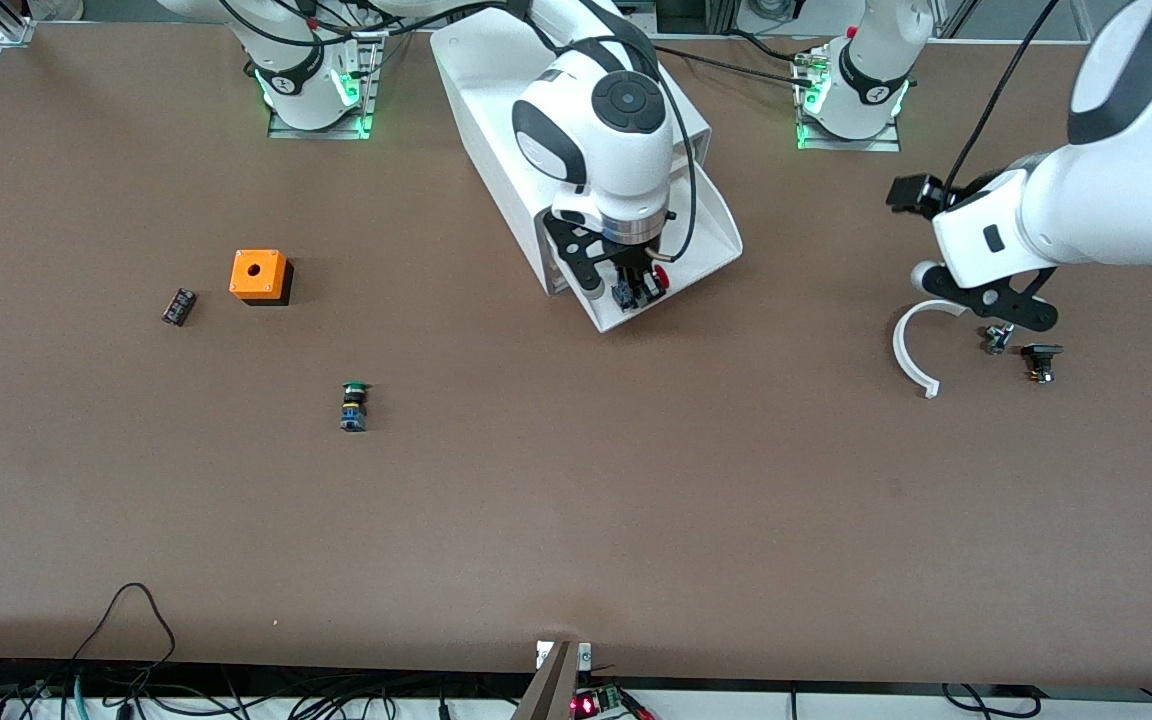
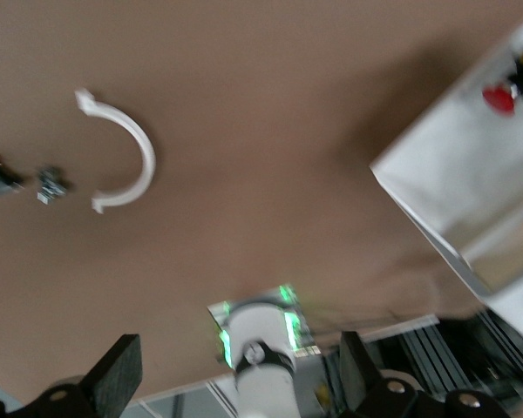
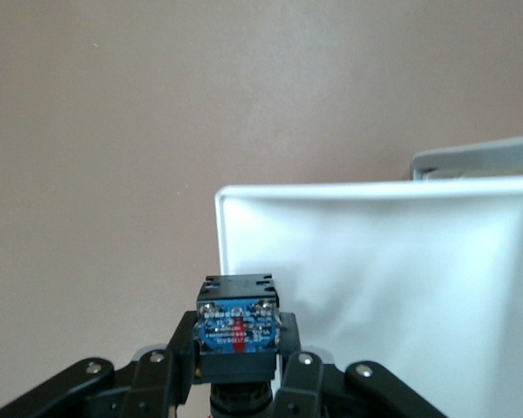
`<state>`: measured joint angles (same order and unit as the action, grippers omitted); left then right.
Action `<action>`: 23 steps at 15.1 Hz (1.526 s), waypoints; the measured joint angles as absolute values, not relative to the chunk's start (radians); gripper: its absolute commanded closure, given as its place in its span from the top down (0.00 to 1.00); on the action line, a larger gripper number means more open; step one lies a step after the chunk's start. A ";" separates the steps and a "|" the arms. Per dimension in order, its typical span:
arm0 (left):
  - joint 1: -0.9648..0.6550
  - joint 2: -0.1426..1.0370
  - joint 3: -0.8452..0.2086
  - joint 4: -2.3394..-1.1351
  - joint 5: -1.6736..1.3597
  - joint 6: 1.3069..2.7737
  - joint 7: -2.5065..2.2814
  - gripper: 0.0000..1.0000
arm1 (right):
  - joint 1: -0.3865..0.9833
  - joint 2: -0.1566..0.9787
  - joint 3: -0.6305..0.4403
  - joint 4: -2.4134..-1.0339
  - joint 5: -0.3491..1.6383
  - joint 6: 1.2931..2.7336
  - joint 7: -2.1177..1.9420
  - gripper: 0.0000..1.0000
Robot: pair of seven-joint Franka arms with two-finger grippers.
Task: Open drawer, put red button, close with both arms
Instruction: 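Lower the red button into the drawer and open the right gripper, then withdraw the right gripper while the left gripper moves to the drawer front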
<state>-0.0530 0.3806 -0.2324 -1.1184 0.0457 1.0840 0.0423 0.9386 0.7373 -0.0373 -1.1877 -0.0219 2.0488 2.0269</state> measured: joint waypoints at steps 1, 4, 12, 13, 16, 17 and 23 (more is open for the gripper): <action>-0.059 0.391 -0.230 -1.116 0.062 1.155 0.039 1.00 | 0.945 0.748 -0.038 -1.188 -0.023 2.061 2.045 0.20; -0.057 0.427 -0.223 -1.111 0.066 1.261 0.029 1.00 | 0.948 0.757 -0.043 -1.186 -0.023 2.073 2.057 1.00; -0.059 0.437 -0.225 -1.094 0.065 1.324 -0.103 1.00 | 0.936 0.740 -0.081 -1.100 -0.047 2.058 1.931 1.00; -0.060 0.437 -0.230 -1.097 0.055 1.341 -0.161 1.00 | 0.916 0.730 -0.083 -1.094 -0.047 2.050 1.852 1.00; -0.061 0.435 -0.237 -1.133 -0.043 1.445 -0.290 1.00 | 0.820 0.702 -0.085 -1.093 -0.011 2.017 1.571 1.00; -0.061 0.435 -0.237 -1.160 -0.054 1.503 -0.325 1.00 | 0.780 0.697 -0.086 -1.093 0.004 2.001 1.457 1.00; -0.116 0.428 -0.252 -1.356 -0.030 1.696 -0.623 1.00 | 0.578 0.666 -0.092 -1.162 0.058 1.940 0.939 1.00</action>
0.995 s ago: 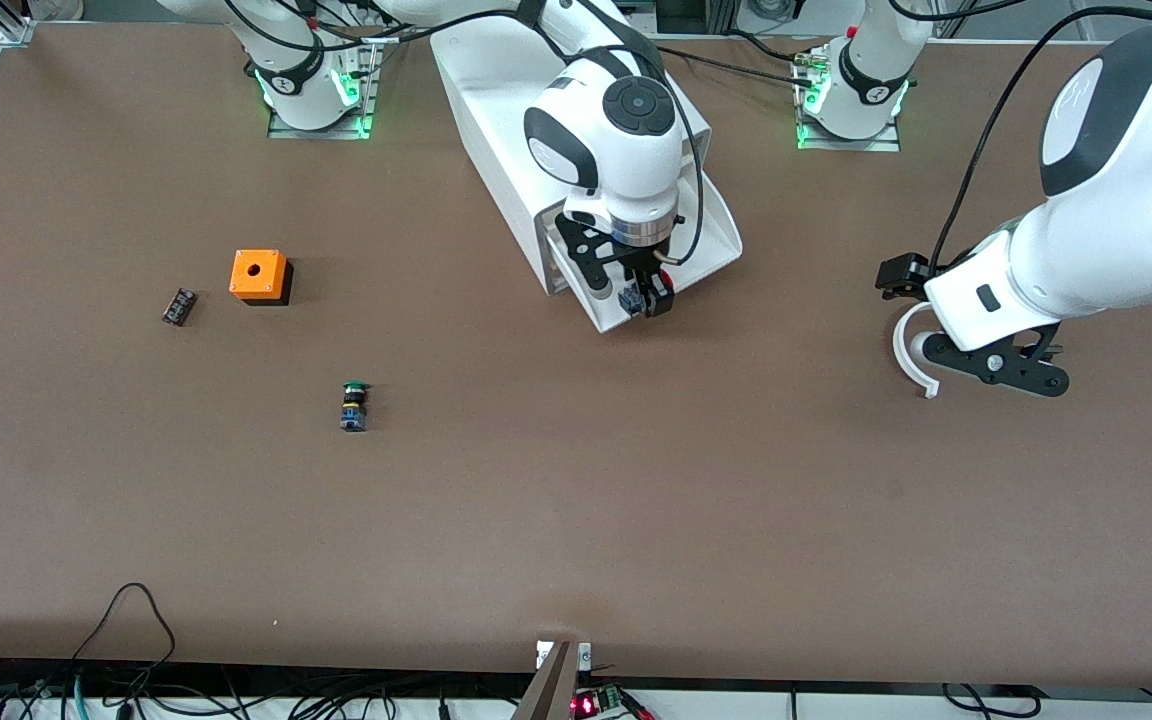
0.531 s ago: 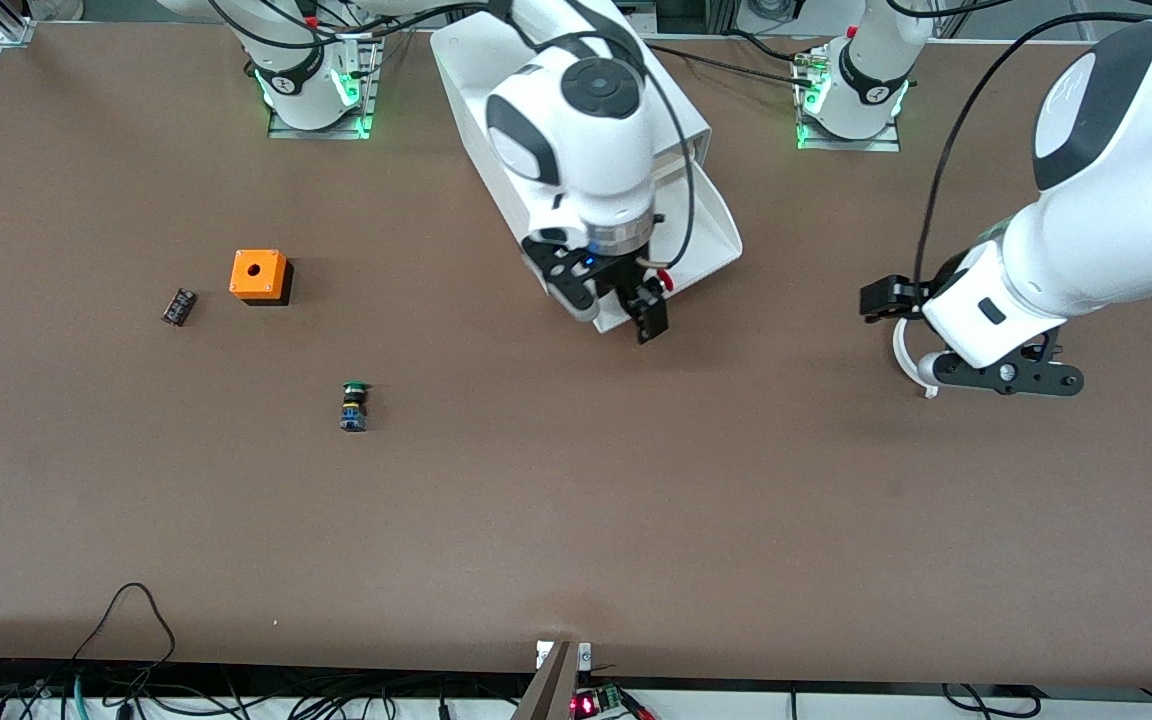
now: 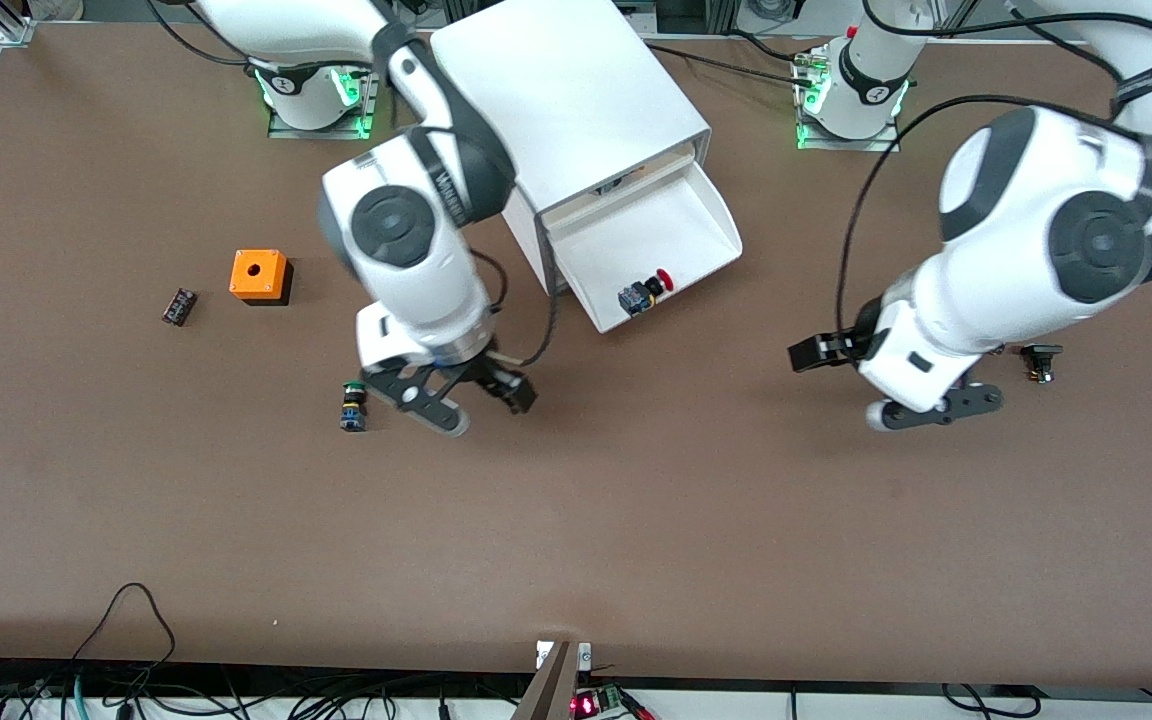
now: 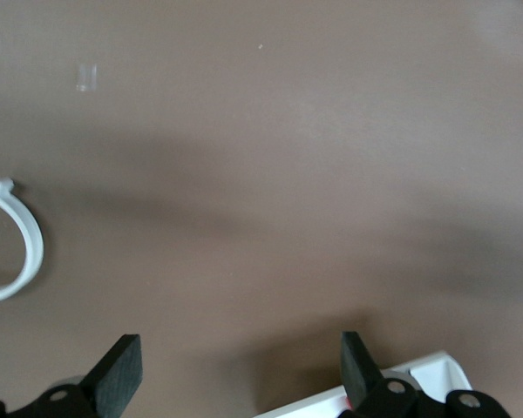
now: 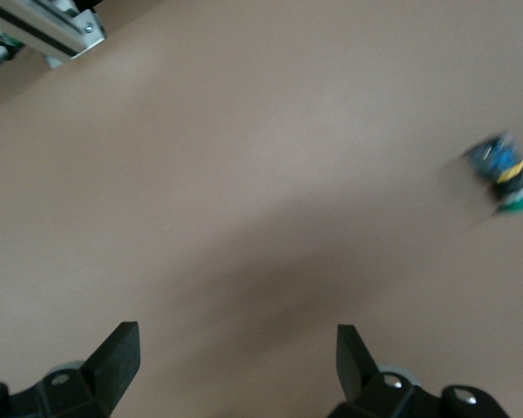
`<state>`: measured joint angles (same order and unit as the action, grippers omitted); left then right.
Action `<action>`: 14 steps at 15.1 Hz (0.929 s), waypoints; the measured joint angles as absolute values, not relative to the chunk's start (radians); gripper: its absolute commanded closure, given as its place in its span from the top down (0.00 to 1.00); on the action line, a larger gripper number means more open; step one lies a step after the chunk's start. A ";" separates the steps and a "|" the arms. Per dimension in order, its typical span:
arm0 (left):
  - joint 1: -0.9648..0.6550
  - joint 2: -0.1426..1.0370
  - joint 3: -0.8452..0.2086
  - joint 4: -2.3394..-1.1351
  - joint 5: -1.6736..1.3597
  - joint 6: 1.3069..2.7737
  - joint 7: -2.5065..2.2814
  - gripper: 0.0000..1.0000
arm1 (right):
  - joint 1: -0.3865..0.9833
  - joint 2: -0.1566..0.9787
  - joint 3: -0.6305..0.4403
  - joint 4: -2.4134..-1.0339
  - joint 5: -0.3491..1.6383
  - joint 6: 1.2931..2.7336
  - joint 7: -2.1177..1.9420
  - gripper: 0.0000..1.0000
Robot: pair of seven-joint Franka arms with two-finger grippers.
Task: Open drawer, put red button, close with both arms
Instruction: 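Withdraw the right gripper while the left gripper moves to the drawer front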
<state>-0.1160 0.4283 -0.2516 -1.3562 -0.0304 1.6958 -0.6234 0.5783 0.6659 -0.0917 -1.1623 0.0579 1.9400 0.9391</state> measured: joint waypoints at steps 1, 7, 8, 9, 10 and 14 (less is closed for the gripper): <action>-0.143 0.426 -0.253 -1.391 -0.014 1.720 -0.685 1.00 | 0.544 0.655 -0.092 -1.190 0.060 1.939 0.859 1.00; -0.256 0.391 -0.269 -1.643 0.002 1.953 -0.921 1.00 | 0.379 0.534 -0.106 -1.491 0.065 2.114 0.433 1.00; -0.268 0.377 -0.270 -1.697 0.002 2.012 -0.936 1.00 | 0.371 0.504 -0.125 -1.561 0.065 2.168 0.355 1.00; -0.281 0.361 -0.271 -1.755 0.002 2.079 -0.947 1.00 | 0.367 0.474 -0.148 -1.624 0.065 2.213 0.280 1.00; -0.292 0.348 -0.271 -1.811 0.002 2.141 -0.958 1.00 | 0.366 0.444 -0.171 -1.677 0.065 2.246 0.215 1.00; -0.329 0.322 -0.275 -1.958 0.002 2.293 -0.997 1.00 | 0.364 0.321 -0.234 -1.810 0.065 2.286 0.042 1.00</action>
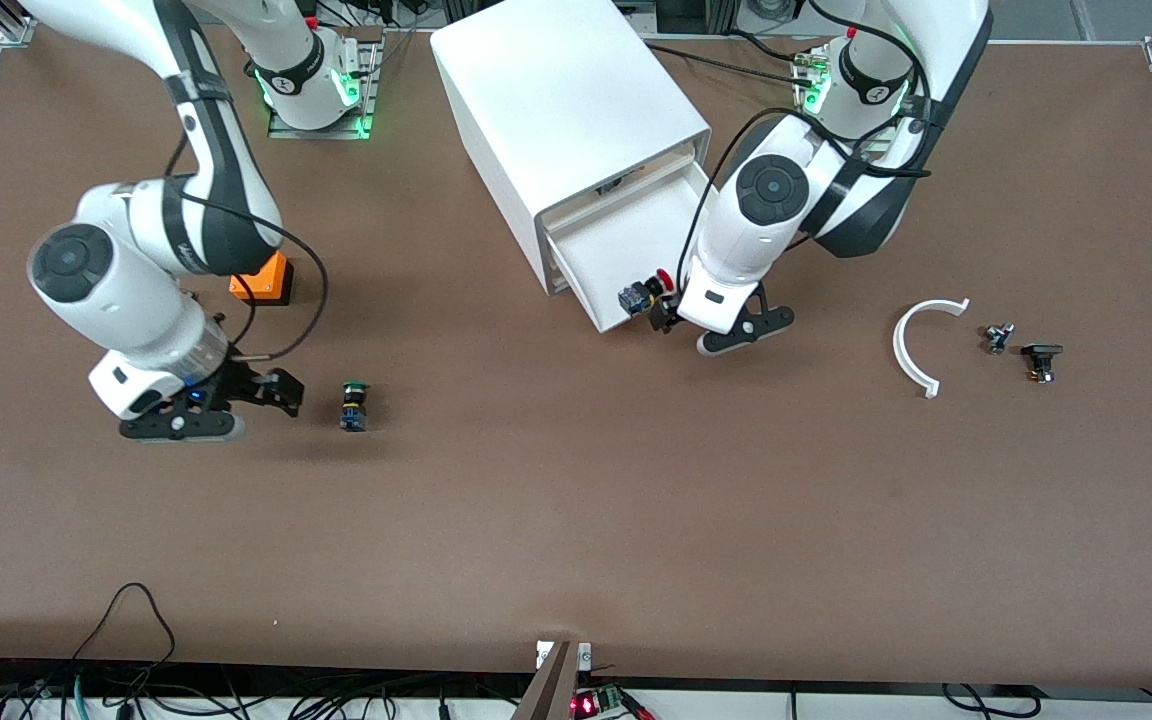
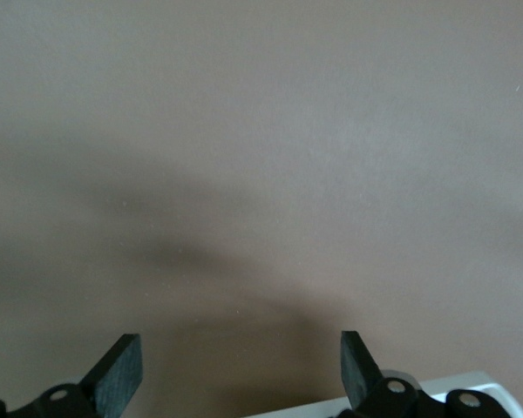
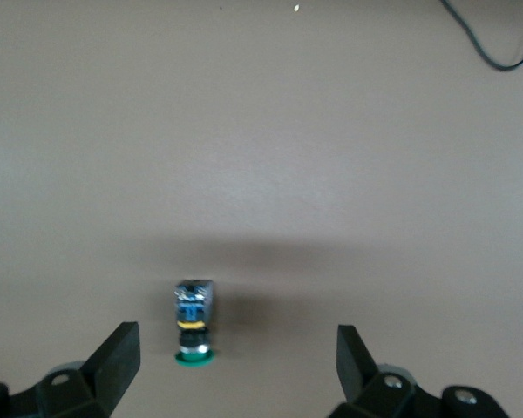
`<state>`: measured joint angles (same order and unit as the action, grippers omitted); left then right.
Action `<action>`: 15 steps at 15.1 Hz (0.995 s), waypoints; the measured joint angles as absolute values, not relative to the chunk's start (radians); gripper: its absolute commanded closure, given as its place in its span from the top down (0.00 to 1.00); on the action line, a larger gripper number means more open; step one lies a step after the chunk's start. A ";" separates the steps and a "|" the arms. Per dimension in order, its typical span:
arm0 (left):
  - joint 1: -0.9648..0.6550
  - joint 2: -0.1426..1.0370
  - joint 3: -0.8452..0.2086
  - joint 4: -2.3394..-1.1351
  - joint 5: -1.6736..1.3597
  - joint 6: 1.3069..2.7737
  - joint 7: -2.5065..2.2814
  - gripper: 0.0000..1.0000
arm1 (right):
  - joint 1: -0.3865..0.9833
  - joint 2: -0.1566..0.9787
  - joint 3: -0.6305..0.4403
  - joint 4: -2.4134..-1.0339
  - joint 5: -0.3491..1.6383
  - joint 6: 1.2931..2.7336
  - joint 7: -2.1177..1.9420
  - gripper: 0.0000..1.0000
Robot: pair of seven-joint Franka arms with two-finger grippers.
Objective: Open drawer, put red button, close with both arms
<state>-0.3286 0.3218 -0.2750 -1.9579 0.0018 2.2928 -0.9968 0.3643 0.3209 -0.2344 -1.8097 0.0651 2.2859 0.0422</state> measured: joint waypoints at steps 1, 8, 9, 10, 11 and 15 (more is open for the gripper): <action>-0.335 0.319 -0.276 -1.976 0.002 2.314 -1.013 0.99 | 0.364 0.289 -0.239 -1.830 0.065 2.286 0.029 1.00; -0.354 0.307 -0.296 -2.037 0.002 2.359 -1.041 1.00 | 0.366 0.051 -0.257 -1.895 0.065 2.080 0.027 1.00; -0.353 0.306 -0.310 -2.038 0.002 2.353 -1.042 1.00 | 0.365 0.022 -0.263 -1.894 0.065 2.039 0.027 1.00; -0.353 0.306 -0.326 -2.041 0.002 2.348 -1.053 1.00 | 0.365 -0.001 -0.268 -1.890 0.065 2.003 0.027 1.00; -0.353 0.306 -0.343 -2.044 0.002 2.343 -1.071 1.00 | 0.365 -0.018 -0.270 -1.877 0.065 1.967 0.027 1.00; -0.353 0.306 -0.406 -2.049 -0.026 2.327 -1.145 1.00 | 0.369 -0.017 -0.270 -1.736 0.065 1.796 0.027 1.00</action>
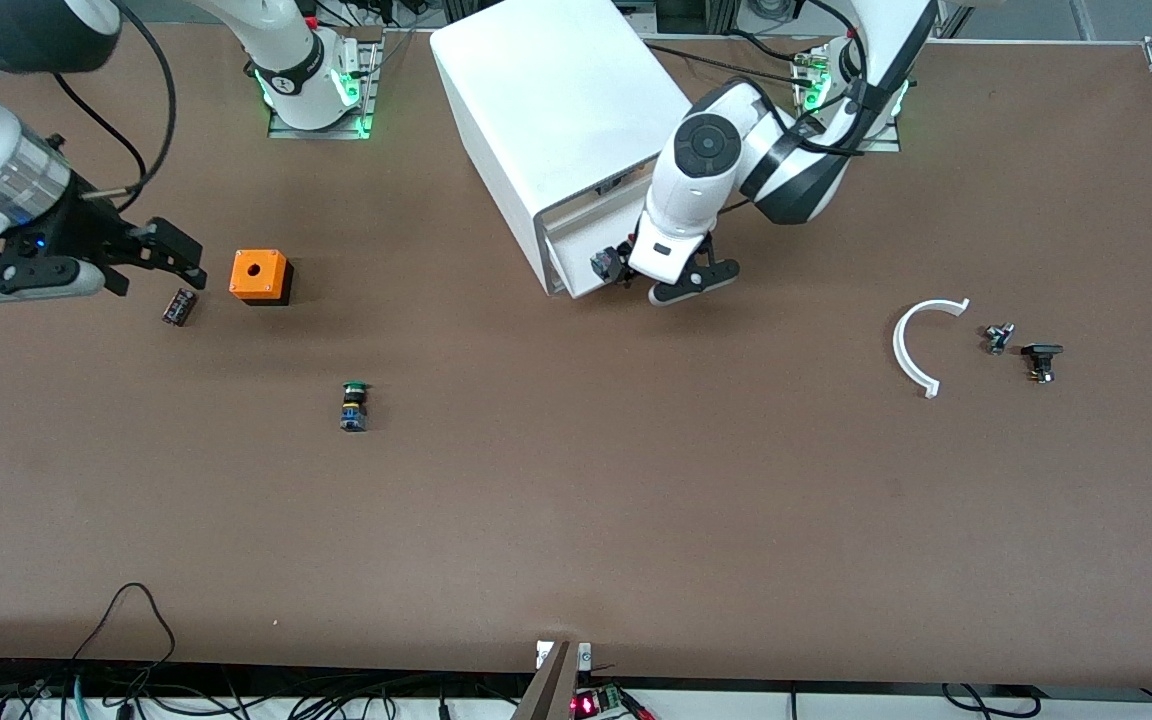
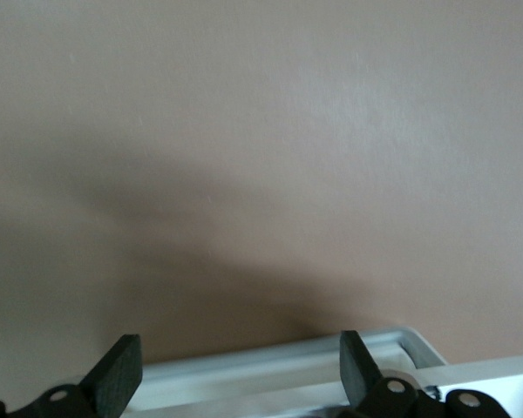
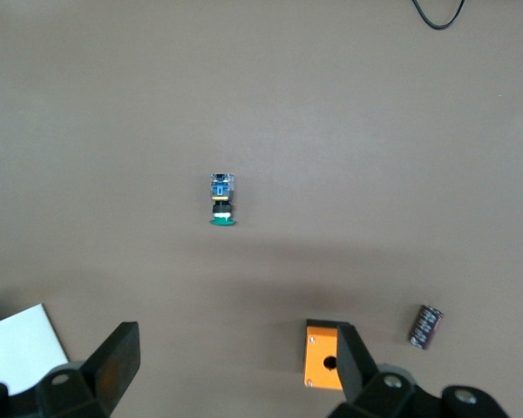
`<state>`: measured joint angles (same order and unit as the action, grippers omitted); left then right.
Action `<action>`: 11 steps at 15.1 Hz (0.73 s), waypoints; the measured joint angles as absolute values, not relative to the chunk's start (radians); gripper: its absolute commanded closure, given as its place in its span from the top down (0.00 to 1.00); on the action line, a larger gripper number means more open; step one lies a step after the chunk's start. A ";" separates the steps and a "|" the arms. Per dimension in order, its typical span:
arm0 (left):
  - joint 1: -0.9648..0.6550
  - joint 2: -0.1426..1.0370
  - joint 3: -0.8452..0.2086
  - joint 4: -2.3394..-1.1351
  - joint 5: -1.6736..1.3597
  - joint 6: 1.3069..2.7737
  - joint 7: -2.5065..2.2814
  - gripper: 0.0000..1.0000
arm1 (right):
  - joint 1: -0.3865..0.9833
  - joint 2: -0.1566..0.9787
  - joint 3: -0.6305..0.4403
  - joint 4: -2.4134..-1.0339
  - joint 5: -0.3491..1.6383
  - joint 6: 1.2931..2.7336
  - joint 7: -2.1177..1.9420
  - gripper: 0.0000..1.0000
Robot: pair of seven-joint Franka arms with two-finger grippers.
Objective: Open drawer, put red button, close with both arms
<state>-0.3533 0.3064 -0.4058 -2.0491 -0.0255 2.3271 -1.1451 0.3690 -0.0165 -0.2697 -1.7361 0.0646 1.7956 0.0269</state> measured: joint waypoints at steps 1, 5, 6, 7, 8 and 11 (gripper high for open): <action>-0.353 0.306 -0.417 -2.049 -0.051 2.316 -1.150 1.00 | 0.369 -0.008 -0.270 -1.698 0.065 1.763 0.027 1.00; -0.353 0.307 -0.442 -2.052 -0.117 2.296 -1.152 1.00 | 0.368 0.012 -0.273 -1.622 0.064 1.688 0.057 1.00; -0.353 0.307 -0.447 -2.053 -0.133 2.296 -1.152 1.00 | 0.368 0.014 -0.275 -1.618 0.064 1.684 0.072 1.00; -0.353 0.307 -0.451 -2.054 -0.145 2.296 -1.153 1.00 | 0.366 0.016 -0.277 -1.616 0.064 1.683 0.080 1.00; -0.353 0.307 -0.454 -2.055 -0.152 2.296 -1.153 1.00 | 0.362 0.018 -0.276 -1.615 0.064 1.683 0.085 1.00; -0.353 0.307 -0.459 -2.056 -0.157 2.293 -1.153 1.00 | 0.265 0.021 -0.210 -1.614 0.065 1.683 0.087 1.00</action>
<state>-0.3531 0.3067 -0.4589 -2.0560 -0.1570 2.2927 -1.1528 0.2653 0.0211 -0.2104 -1.6142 0.0645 1.6830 0.0866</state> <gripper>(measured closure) 0.000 0.000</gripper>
